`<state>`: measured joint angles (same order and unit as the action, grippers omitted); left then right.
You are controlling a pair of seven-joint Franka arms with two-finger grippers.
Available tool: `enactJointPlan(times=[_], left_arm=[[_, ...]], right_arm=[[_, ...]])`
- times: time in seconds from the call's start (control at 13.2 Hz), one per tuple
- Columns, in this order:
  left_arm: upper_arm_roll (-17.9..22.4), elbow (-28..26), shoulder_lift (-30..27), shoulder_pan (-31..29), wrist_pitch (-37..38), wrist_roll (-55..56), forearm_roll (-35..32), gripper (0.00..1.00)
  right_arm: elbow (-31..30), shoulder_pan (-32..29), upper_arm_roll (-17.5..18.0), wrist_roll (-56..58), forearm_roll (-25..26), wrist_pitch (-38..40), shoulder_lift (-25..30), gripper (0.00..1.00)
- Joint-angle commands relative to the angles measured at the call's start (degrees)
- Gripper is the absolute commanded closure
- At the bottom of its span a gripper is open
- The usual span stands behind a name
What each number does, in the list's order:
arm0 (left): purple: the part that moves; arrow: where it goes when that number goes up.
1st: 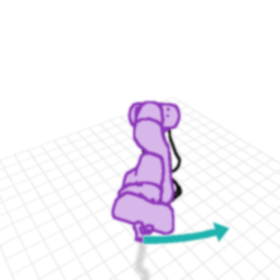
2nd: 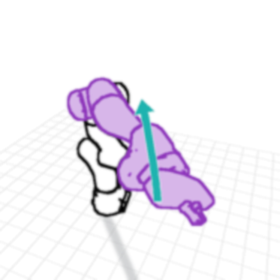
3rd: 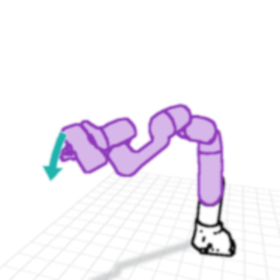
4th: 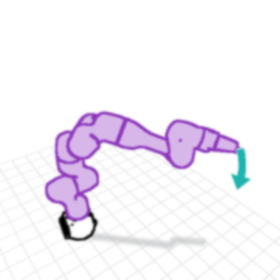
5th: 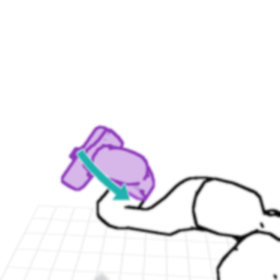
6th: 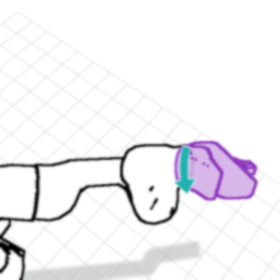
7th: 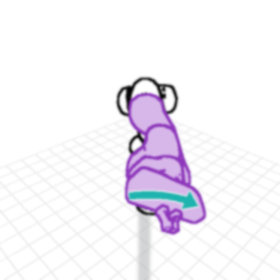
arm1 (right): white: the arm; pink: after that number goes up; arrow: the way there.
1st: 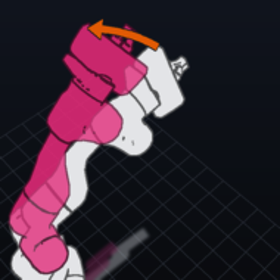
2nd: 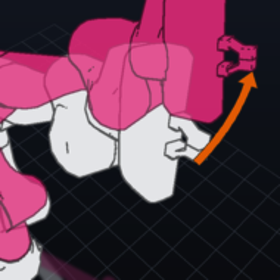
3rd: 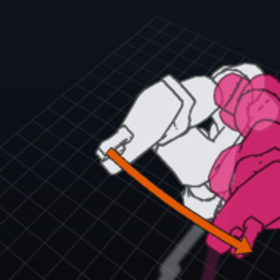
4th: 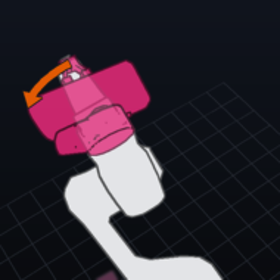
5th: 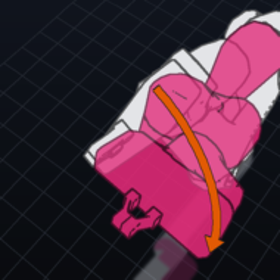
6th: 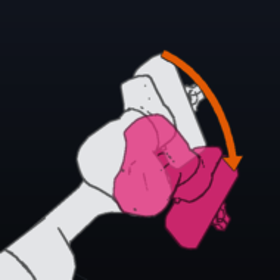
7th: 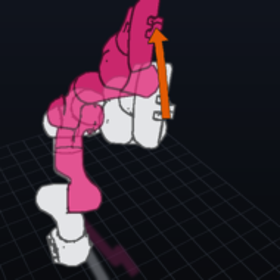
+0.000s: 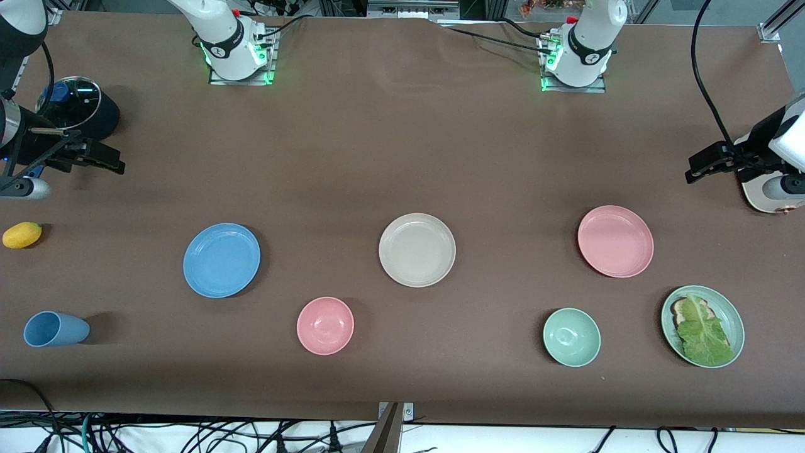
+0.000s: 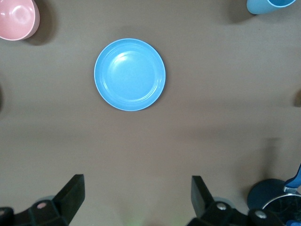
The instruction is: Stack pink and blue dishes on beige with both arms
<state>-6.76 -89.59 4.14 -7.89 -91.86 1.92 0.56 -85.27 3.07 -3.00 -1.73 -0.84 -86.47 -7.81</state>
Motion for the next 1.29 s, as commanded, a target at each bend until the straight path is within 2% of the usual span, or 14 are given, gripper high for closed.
enactJointPlan(times=[0.0,1.06,1.22], left_arm=[[-0.1,1.3,0.5,0.2,0.7,-1.0,-0.9,0.00],[0.6,1.4,1.5,-1.0,0.3,-1.0,-1.1,0.00],[0.8,2.0,3.5,-2.0,-1.3,-0.7,-1.1,0.00]], right_arm=[[-0.5,-0.2,0.1,-0.3,-0.2,-0.5,0.6,0.00],[-0.6,-0.2,0.1,0.4,-0.4,-1.4,0.6,0.00],[-0.6,-0.2,0.1,0.4,-0.5,-1.9,0.7,0.00]])
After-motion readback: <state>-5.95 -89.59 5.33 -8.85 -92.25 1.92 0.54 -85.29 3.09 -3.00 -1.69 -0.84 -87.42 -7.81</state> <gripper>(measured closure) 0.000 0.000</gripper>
